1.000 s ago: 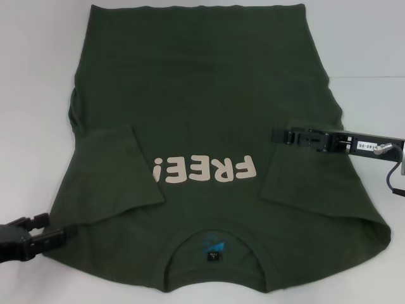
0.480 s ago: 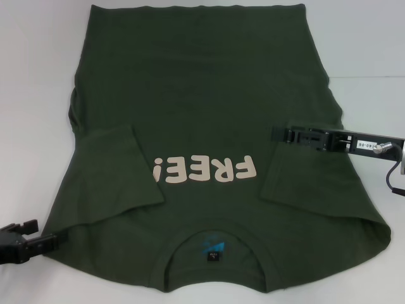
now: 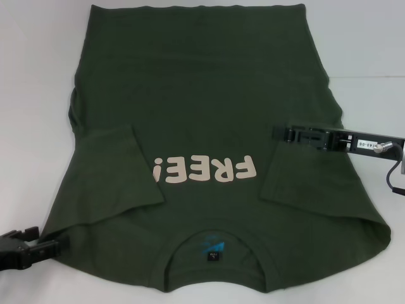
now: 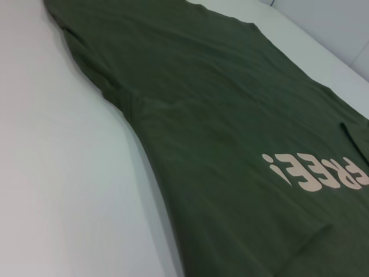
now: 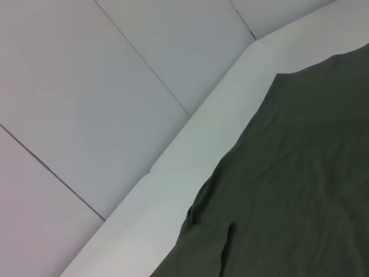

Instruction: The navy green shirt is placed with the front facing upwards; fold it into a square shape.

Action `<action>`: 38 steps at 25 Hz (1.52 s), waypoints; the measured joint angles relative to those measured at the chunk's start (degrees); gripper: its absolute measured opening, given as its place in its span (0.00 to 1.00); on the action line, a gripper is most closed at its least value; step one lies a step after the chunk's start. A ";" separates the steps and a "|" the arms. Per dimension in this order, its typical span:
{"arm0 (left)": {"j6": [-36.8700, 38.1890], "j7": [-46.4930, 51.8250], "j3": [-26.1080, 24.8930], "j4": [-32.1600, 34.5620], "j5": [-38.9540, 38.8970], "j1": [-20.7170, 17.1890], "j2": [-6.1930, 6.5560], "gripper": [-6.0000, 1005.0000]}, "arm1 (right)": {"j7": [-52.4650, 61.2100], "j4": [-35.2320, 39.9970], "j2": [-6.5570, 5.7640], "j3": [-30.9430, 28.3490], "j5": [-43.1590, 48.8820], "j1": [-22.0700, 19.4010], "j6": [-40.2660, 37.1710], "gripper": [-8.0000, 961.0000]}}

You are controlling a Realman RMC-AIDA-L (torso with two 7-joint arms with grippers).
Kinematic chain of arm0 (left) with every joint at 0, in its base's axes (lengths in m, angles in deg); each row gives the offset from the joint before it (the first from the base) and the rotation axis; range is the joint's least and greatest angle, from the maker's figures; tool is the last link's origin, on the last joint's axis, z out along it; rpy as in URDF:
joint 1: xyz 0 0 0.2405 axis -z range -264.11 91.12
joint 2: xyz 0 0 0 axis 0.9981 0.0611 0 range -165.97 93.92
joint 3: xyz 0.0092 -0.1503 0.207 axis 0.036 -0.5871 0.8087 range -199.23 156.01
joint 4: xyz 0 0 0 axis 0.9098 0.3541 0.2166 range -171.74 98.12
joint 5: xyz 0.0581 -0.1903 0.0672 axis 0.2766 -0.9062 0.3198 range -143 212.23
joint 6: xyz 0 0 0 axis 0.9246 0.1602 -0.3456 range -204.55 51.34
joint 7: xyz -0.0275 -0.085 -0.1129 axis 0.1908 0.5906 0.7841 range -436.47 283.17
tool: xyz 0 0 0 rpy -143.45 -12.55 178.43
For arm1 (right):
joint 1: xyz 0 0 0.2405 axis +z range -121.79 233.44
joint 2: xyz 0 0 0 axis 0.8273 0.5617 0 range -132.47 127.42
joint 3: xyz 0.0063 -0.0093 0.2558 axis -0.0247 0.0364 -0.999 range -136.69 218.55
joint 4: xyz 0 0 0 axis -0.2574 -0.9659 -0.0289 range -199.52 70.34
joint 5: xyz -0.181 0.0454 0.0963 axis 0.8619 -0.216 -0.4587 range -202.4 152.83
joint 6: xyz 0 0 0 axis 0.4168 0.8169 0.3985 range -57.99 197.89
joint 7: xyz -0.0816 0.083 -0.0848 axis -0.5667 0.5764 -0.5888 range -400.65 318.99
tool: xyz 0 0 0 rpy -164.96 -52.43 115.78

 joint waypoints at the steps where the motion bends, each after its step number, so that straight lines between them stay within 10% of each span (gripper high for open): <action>1: 0.03 0.00 0.03 0.00 0.01 -0.01 -0.03 0.93 | 0.00 0.00 0.00 -0.06 0.00 0.00 0.00 0.95; 38: 5.08 0.22 1.04 0.08 2.33 3.01 -0.24 0.93 | 0.09 0.00 -0.26 -2.10 -0.08 -0.44 -0.35 0.95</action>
